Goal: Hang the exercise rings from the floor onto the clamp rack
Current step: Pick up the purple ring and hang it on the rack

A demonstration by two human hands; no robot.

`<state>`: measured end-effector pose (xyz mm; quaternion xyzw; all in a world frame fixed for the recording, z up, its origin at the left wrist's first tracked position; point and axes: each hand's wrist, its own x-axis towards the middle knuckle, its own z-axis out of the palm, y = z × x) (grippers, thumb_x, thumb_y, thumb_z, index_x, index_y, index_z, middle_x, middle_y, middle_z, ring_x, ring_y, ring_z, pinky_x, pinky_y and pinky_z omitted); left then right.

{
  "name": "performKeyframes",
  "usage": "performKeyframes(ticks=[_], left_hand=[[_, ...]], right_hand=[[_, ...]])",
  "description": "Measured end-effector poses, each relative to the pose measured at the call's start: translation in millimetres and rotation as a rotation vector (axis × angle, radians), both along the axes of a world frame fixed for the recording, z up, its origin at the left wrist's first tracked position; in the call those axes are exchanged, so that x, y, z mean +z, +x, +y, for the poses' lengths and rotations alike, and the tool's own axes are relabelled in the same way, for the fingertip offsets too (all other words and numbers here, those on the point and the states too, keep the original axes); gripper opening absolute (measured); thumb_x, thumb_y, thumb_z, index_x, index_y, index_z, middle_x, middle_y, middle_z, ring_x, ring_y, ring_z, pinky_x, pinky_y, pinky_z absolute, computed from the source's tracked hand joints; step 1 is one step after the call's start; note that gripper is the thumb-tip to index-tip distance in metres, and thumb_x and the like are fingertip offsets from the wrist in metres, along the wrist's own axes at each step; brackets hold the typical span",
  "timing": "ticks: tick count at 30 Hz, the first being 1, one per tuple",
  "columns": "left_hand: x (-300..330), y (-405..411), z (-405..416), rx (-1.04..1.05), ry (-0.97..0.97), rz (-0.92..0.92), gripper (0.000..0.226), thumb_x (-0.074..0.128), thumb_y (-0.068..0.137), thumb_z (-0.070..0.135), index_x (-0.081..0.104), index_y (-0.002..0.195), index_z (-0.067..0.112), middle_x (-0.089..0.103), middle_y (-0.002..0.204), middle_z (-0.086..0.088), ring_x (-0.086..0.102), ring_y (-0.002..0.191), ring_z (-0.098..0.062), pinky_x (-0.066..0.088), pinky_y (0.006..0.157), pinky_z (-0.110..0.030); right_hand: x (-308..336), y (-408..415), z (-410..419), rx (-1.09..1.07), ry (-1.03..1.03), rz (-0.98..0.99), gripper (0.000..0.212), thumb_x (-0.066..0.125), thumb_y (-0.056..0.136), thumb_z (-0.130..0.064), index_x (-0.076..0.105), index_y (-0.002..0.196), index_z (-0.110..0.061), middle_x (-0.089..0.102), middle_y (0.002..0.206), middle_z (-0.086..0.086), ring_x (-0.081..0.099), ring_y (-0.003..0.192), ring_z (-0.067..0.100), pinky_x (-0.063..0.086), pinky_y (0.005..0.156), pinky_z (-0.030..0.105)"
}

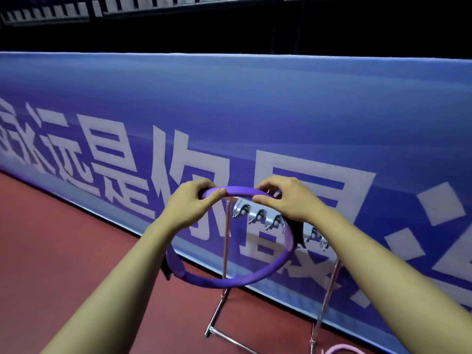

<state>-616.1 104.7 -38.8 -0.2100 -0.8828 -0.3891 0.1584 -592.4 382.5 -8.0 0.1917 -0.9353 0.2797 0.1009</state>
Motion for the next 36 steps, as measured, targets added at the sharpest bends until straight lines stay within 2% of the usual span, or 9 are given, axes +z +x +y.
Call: performKeyframes(ticks=[5,7,10,16,20,22,25,30,36], left_hand=[[-15,-55,-15,-0.077,0.037,-0.066,0.035,0.058,0.090,0.067,0.062,0.079,0.034,0.050,0.062,0.007,0.045,0.053,-0.011,0.042,0.050,-0.030],[-23,-80,-14,-0.108,0.034,-0.098,0.035,0.061,0.092,0.064,0.063,0.080,0.031,0.050,0.063,0.006,0.045,0.054,-0.011,0.043,0.052,-0.034],[-38,-118,-14,-0.131,0.007,-0.173,0.033,0.063,0.094,0.059,0.066,0.085,0.027,0.050,0.064,0.008,0.044,0.055,-0.010,0.041,0.055,-0.030],[-65,-199,-17,-0.200,-0.158,-0.274,0.032,0.070,0.092,0.052,0.070,0.115,0.029,0.063,0.085,0.016,0.059,0.071,-0.007,0.044,0.064,-0.018],[-90,-243,-4,-0.313,-0.361,-0.295,0.031,0.074,0.092,0.044,0.071,0.115,0.024,0.061,0.089,0.017,0.058,0.075,-0.003,0.040,0.064,-0.014],[-103,-266,5,-0.358,-0.456,-0.289,0.029,0.075,0.091,0.044,0.072,0.113,0.024,0.063,0.092,0.013,0.058,0.077,-0.007,0.042,0.065,-0.017],[-120,-298,18,-0.446,-0.563,-0.293,0.031,0.074,0.091,0.046,0.073,0.112,0.023,0.070,0.101,0.007,0.063,0.088,-0.012,0.055,0.077,-0.031],[-145,-342,34,-0.561,-0.736,-0.231,0.035,0.068,0.094,0.049,0.072,0.115,0.021,0.072,0.108,0.003,0.061,0.091,-0.015,0.043,0.071,-0.028],[-189,-380,37,-0.681,-0.834,-0.278,0.037,0.066,0.093,0.055,0.071,0.111,0.023,0.072,0.106,0.001,0.065,0.095,-0.024,0.051,0.078,-0.037]], right_hand=[[-9,-46,-26,0.006,0.054,-0.019,0.030,0.068,0.092,-0.048,0.069,0.119,-0.034,0.068,0.105,-0.020,0.063,0.097,0.006,0.052,0.081,0.023],[-19,-69,-29,0.000,0.050,-0.029,0.030,0.069,0.092,-0.049,0.070,0.118,-0.036,0.070,0.104,-0.019,0.064,0.095,0.006,0.053,0.081,0.024],[-40,-110,-30,-0.038,0.058,-0.072,0.028,0.067,0.091,-0.053,0.071,0.115,-0.040,0.073,0.100,-0.019,0.065,0.092,0.005,0.054,0.081,0.028],[-90,-178,-45,-0.065,0.107,-0.237,0.023,0.067,0.094,-0.048,0.072,0.114,-0.038,0.070,0.091,-0.017,0.062,0.082,0.004,0.052,0.074,0.030],[-127,-208,-59,-0.091,0.136,-0.292,0.020,0.065,0.093,-0.050,0.071,0.109,-0.038,0.061,0.083,-0.020,0.057,0.075,0.002,0.047,0.071,0.027],[-149,-224,-59,-0.127,0.147,-0.328,0.029,0.060,0.089,-0.060,0.068,0.108,-0.040,0.065,0.090,-0.018,0.057,0.081,0.005,0.053,0.078,0.036],[-175,-245,-53,-0.192,0.124,-0.399,0.040,0.053,0.080,-0.072,0.064,0.108,-0.045,0.068,0.095,-0.018,0.061,0.084,0.004,0.056,0.084,0.044],[-190,-266,-49,-0.279,0.090,-0.496,0.029,0.067,0.086,-0.059,0.069,0.109,-0.041,0.069,0.092,-0.017,0.062,0.082,0.004,0.056,0.086,0.040],[-226,-286,-60,-0.408,0.060,-0.606,0.033,0.074,0.085,-0.052,0.072,0.111,-0.033,0.075,0.104,-0.007,0.068,0.097,0.014,0.056,0.091,0.039]])
